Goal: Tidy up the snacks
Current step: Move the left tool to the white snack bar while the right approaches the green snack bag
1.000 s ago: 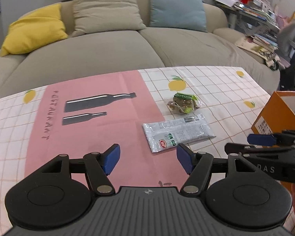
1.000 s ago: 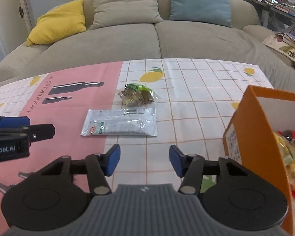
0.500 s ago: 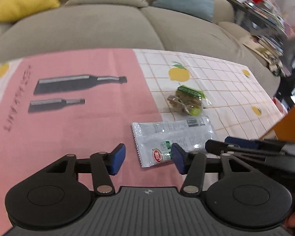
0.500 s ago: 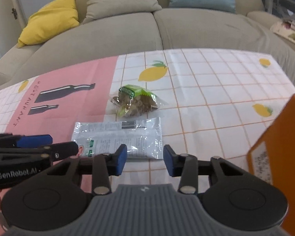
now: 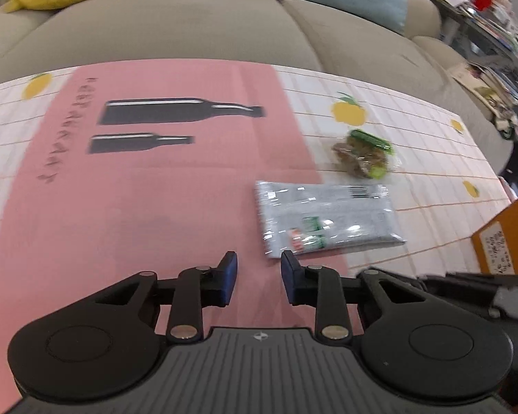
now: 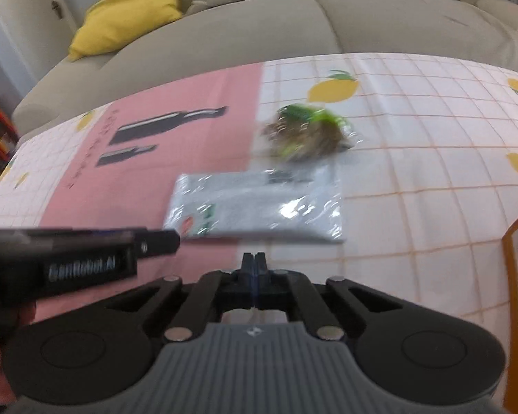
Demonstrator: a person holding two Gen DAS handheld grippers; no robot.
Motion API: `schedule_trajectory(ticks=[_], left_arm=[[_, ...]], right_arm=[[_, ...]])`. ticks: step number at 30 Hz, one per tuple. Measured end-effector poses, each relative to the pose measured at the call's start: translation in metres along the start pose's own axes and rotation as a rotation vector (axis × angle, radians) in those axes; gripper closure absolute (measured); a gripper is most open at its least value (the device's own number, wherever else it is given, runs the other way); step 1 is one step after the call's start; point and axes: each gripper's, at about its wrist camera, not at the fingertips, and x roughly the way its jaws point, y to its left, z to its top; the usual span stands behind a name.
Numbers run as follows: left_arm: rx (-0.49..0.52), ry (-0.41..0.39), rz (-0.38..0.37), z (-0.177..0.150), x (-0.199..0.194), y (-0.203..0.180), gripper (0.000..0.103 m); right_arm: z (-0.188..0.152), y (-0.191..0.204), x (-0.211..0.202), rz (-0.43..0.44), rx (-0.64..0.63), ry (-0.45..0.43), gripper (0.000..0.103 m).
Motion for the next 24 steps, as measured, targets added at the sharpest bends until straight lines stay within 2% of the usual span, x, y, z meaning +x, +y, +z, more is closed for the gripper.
schedule_trajectory(ticks=[3,5,11,13,17,24], left_arm=[[-0.018,-0.002,-0.001,-0.003,-0.01,0.008,0.069],[-0.015,-0.012,0.002,-0.004,-0.016,0.01,0.068],[-0.037,0.001,0.006,-0.005,-0.017,0.012,0.067],[-0.036,0.002,0.004,-0.006,-0.017,0.012,0.067],[-0.035,0.017,0.022,-0.008,-0.015,0.013,0.067],[-0.064,0.022,0.026,-0.011,-0.014,0.018,0.067]], right_arm=[[-0.006,0.012,-0.004,0.017,-0.047,0.004,0.103],[-0.004,0.011,-0.008,-0.011,-0.06,-0.021,0.102],[0.023,-0.013,-0.005,-0.13,0.025,-0.086,0.081],[0.033,-0.018,0.004,-0.155,0.034,-0.096,0.081],[0.046,-0.025,0.02,-0.141,0.048,-0.083,0.081],[0.043,-0.016,0.023,-0.104,0.048,-0.079,0.084]])
